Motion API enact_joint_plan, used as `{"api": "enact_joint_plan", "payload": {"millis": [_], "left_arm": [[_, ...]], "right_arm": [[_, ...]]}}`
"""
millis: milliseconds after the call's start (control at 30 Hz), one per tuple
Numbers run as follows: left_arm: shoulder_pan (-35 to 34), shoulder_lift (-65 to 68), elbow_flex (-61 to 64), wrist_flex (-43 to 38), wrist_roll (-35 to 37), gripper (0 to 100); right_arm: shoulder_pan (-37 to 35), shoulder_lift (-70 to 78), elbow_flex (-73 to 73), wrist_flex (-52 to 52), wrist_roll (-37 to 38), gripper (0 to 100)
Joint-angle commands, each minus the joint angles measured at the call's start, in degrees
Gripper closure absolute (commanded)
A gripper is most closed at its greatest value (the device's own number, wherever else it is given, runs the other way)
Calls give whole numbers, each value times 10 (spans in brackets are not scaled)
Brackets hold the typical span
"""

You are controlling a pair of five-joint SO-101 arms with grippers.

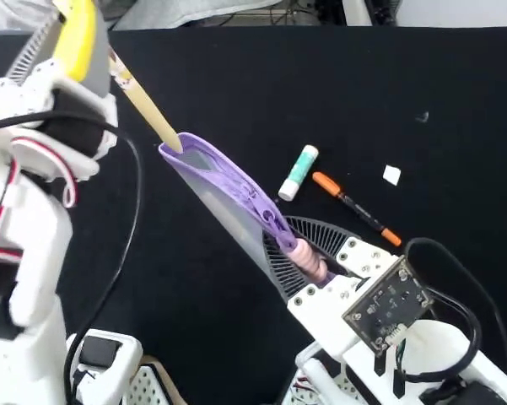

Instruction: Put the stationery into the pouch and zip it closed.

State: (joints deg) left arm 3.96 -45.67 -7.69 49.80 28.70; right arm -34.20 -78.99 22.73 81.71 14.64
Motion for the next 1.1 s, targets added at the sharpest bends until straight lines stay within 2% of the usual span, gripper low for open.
{"api": "enact_joint_plan", "payload": {"millis": [0,133,433,700,933,1067], "left_arm": [[35,-2,13,0,-5,971],[60,-2,48,-4,-6,971],[62,-2,129,-4,-4,971],[147,-38,203,-10,-4,971],[173,-153,364,-117,-4,964],[173,-220,442,-143,-1,857]], "right_arm": [[-4,7,0,-19,5,988],[-4,7,-1,-19,5,988],[-4,7,-1,-19,5,988],[-4,7,-2,-19,5,988],[-4,7,-2,-19,5,988],[-4,7,-3,-19,5,988]]}}
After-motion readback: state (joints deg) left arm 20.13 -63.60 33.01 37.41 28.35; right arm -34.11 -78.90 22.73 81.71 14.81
